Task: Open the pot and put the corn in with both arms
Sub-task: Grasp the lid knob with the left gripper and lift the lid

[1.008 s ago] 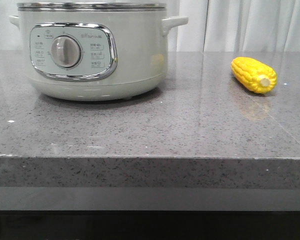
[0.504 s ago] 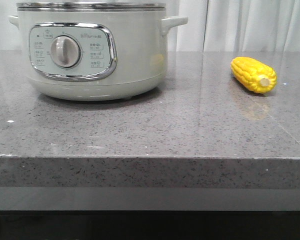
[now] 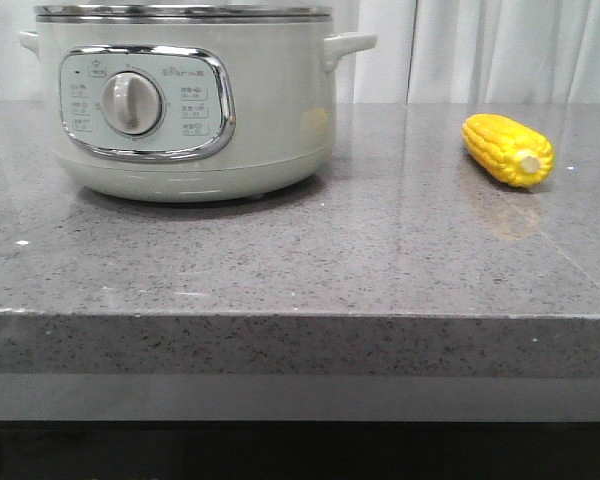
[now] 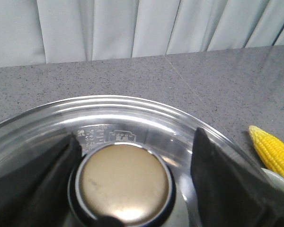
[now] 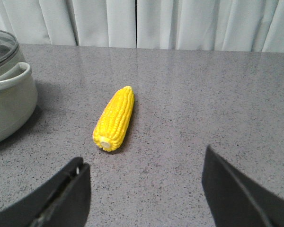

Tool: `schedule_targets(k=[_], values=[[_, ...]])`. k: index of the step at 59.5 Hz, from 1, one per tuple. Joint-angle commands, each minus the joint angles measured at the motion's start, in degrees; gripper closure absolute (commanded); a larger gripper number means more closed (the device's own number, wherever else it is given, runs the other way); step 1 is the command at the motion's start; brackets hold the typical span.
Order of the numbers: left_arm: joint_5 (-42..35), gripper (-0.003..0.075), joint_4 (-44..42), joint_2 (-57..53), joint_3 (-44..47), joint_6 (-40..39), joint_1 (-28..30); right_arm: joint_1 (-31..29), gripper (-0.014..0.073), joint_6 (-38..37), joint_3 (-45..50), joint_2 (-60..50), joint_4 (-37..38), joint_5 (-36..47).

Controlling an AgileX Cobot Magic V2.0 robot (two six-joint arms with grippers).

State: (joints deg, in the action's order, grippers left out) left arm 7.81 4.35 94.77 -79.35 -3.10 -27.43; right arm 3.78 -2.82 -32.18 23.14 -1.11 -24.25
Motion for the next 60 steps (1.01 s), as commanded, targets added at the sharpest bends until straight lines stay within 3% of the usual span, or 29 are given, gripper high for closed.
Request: schedule_targets(k=[1, 8, 14, 36, 49, 60], values=[[-3.3, 0.0324, 0.5, -2.0, -2.0, -0.2, -0.1, -0.2, 0.0073, 0.2, -1.9, 0.8, 0.4, 4.3], [-3.2, 0.044, 0.5, -2.0, -2.0, -0.2, -0.1, -0.2, 0.0073, 0.2, -1.9, 0.8, 0.4, 4.3], [-3.5, 0.0496, 0.3, -2.0, -2.0, -0.2, -0.1, -0.2, 0.0072, 0.2, -1.9, 0.8, 0.3, 4.8], [-4.1, 0.05, 0.3, -5.6, -7.9, -0.1, -0.2, -0.2, 0.0072, 0.2, -1.9, 0.8, 0.3, 5.1], [1.9, 0.05, -2.6, -12.0, -12.3, -0.1, -0.2, -0.2, 0.0072, 0.2, -1.9, 0.8, 0.3, 4.8], [12.3, 0.05, -8.7, -19.9, -12.4, -0.1, -0.1, -0.2, 0.0072, 0.2, -1.9, 0.8, 0.3, 3.2]])
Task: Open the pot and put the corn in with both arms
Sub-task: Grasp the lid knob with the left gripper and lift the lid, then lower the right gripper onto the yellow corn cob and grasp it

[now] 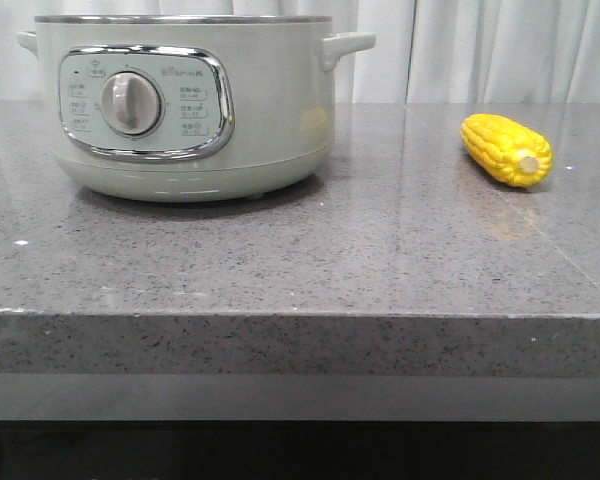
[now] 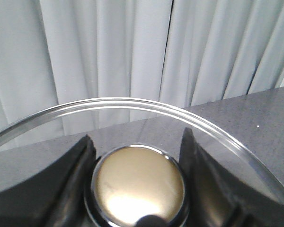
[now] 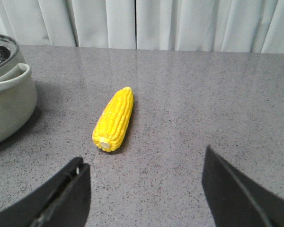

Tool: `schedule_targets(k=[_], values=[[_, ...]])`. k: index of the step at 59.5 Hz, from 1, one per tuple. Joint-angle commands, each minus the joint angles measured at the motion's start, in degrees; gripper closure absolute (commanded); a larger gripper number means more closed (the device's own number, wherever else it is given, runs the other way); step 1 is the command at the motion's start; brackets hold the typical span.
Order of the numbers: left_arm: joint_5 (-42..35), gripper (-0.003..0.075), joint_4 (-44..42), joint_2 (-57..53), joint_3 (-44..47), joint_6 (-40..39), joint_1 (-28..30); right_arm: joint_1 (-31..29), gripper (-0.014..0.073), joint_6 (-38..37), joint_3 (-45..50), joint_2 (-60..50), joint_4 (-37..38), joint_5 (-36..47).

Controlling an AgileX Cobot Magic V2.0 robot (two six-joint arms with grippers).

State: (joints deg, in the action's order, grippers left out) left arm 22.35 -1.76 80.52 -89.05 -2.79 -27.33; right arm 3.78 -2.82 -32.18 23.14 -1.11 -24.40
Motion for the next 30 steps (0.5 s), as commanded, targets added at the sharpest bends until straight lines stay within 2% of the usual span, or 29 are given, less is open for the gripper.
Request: schedule_targets(k=[1, 8, 14, 30], values=[[-0.9, 0.0499, -2.7, -6.5, -2.5, -0.4, -0.2, -0.2, 0.0072, 0.2, -1.9, 0.8, 0.3, 3.1], [5.0, 0.0499, -4.7, -11.7, 0.0, -0.7, -0.2, -0.2, 0.0072, 0.2, -1.9, 0.8, 0.3, 1.3], [5.5, 0.0499, -5.5, -15.8, 4.7, -2.8, 0.6, -0.2, 0.0072, 0.2, -1.9, 0.8, 0.3, 0.2], [6.6, 0.0499, -4.9, -27.6, 19.1, -5.3, 8.9, 0.1, 0.0072, 0.2, -2.6, 1.3, -2.3, -1.5]])
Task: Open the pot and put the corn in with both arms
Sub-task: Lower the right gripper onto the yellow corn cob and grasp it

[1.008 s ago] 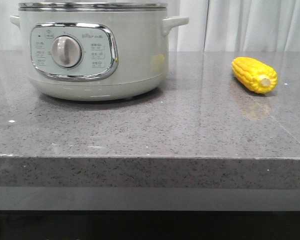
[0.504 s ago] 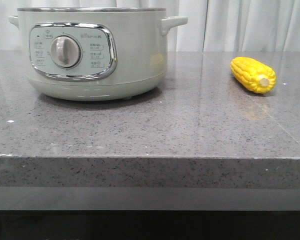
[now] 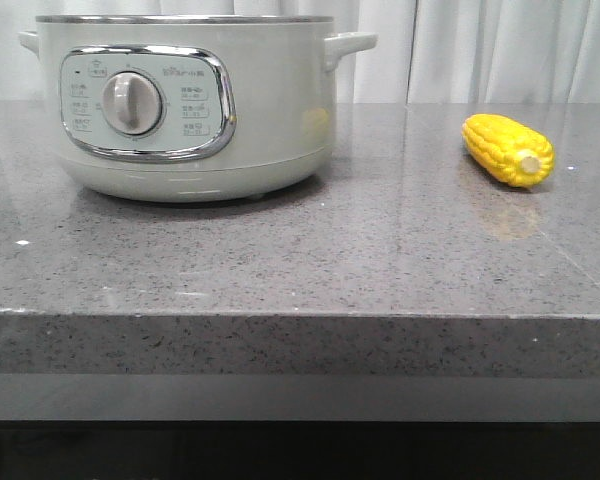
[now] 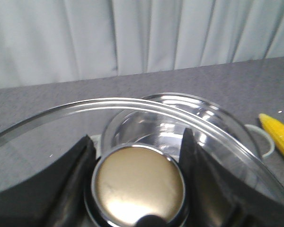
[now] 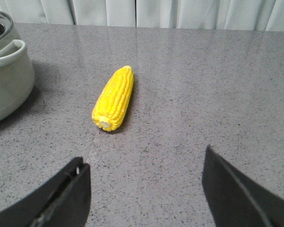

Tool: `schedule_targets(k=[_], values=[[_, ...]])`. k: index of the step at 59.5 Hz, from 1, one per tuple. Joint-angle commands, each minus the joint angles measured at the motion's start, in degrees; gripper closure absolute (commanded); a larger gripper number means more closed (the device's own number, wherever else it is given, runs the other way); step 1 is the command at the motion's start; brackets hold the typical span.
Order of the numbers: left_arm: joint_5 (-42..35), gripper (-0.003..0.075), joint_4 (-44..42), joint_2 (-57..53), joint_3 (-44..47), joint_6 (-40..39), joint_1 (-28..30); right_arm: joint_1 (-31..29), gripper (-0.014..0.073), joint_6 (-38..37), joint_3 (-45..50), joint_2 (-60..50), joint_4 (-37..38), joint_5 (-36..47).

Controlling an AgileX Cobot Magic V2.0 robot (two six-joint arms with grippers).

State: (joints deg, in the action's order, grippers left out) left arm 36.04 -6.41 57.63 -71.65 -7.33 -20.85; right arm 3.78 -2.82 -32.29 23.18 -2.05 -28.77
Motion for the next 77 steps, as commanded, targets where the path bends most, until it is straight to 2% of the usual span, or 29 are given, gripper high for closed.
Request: schedule_targets(k=[1, 18, 34, 48, 77], values=[[-7.1, 0.0499, -0.2, -5.2, 2.1, -0.8, 2.8, 0.2, 0.0072, 0.2, -2.7, 1.4, -1.6, 2.5], [-6.1, 0.0499, 1.4, -16.4, 14.9, -0.8, 4.2, 2.2, 0.0072, 1.1, -12.7, 12.5, -2.3, -7.6], [-6.1, 0.0499, 1.7, -19.7, 17.3, -0.8, 4.2, 2.7, 0.0072, 1.2, -25.2, 29.7, -6.2, -15.3], [-6.1, 0.0499, 1.7, -19.7, 17.3, -0.8, 4.2, 2.8, 0.0072, 1.2, -34.8, 43.2, -9.3, -15.6], [-6.1, 0.0499, 1.7, -19.7, 17.3, -0.8, 4.2, 2.8, 0.0072, 1.6, -51.2, 66.7, -9.3, -16.0]])
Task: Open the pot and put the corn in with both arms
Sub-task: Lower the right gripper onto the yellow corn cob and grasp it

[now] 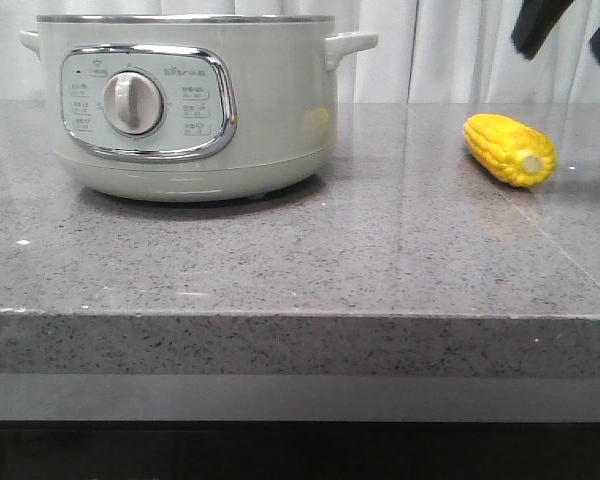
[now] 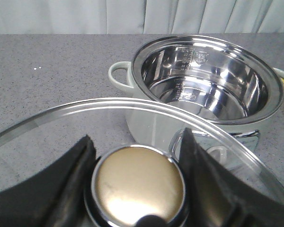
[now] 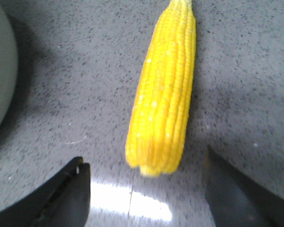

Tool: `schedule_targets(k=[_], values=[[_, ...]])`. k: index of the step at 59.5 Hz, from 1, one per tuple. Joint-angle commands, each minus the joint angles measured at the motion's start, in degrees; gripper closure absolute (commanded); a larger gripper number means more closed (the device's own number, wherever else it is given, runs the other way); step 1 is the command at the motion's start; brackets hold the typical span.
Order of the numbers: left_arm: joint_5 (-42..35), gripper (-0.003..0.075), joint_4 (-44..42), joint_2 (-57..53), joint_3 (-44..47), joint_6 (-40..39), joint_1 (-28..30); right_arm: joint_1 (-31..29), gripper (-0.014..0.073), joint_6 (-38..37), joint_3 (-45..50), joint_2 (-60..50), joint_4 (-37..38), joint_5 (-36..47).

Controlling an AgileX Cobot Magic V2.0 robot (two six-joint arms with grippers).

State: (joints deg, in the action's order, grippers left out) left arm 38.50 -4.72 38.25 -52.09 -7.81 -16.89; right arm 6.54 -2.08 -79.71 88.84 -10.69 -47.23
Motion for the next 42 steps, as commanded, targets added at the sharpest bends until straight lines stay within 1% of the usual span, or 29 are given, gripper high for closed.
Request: schedule_targets(k=[1, 16, 34, 36, 42], values=[[-8.5, 0.0499, 0.0, -0.4, -2.3, -0.3, 0.2, 0.0, 0.0072, 0.9, -4.0, 1.6, -0.7, 2.4], [-8.5, 0.0499, 0.0, -0.4, -2.3, -0.3, 0.2, 0.0, 0.0072, 0.9, -7.3, 9.3, -0.6, 2.6], [-8.5, 0.0499, 0.0, -0.4, -2.3, -0.3, 0.2, 0.0, 0.0078, 1.0, -7.3, 13.7, -0.6, 4.1], [-8.5, 0.0499, 0.0, -0.4, -2.3, -0.3, 0.2, 0.0, 0.0097, 1.0, -7.3, 14.0, -0.6, 3.8], [-8.5, 0.0499, 0.0, -0.4, -2.3, -0.3, 0.2, 0.0, 0.0209, 1.4, -7.3, 14.4, -0.6, 2.9]])
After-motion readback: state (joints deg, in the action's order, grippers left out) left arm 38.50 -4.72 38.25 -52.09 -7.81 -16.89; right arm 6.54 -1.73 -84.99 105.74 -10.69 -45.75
